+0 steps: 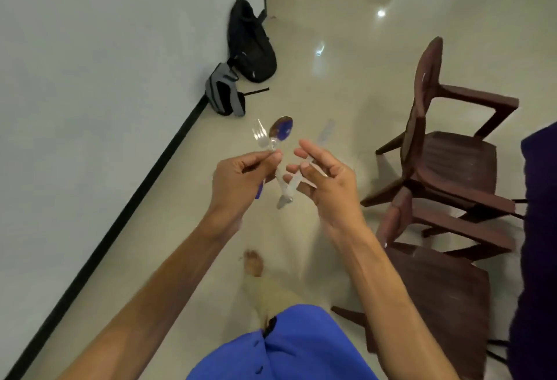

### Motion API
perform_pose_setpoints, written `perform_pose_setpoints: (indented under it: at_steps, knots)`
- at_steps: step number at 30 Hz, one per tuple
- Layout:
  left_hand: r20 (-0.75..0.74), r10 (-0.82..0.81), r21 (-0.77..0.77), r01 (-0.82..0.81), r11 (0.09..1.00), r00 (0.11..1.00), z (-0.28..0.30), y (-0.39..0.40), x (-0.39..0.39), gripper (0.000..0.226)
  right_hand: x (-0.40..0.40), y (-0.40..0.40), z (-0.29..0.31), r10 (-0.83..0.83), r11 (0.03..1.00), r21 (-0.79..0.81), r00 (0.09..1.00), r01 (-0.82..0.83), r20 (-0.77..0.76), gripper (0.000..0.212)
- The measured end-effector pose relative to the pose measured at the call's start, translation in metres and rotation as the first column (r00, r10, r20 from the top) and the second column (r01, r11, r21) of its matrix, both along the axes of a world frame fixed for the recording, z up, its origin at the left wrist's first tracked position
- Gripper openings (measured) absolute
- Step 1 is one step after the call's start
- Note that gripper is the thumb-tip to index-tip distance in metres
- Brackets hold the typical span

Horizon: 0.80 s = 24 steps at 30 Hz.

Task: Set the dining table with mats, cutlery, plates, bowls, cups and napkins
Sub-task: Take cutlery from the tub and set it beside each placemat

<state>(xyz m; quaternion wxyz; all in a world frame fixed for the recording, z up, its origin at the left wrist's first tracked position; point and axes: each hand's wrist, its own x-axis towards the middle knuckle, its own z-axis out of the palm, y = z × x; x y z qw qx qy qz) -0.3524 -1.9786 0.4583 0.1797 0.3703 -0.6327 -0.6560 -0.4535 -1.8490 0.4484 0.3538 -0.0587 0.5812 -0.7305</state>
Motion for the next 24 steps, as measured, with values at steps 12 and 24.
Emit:
perform_pose_setpoints:
  at_steps: [12,24]
  knots:
    - [-0.100,-0.188,0.505,0.213,0.836,0.977,-0.008,-0.216,-0.251,0.030,-0.201,-0.172,0.003,-0.438,0.896,0.120,0.894,0.427,0.094,0.016]
    - [-0.040,-0.547,0.497,0.492,0.715,0.836,-0.019,-0.286,-0.580,0.027,-0.450,-0.259,0.021,-0.707,0.703,0.196,0.702,0.683,0.087,0.032]
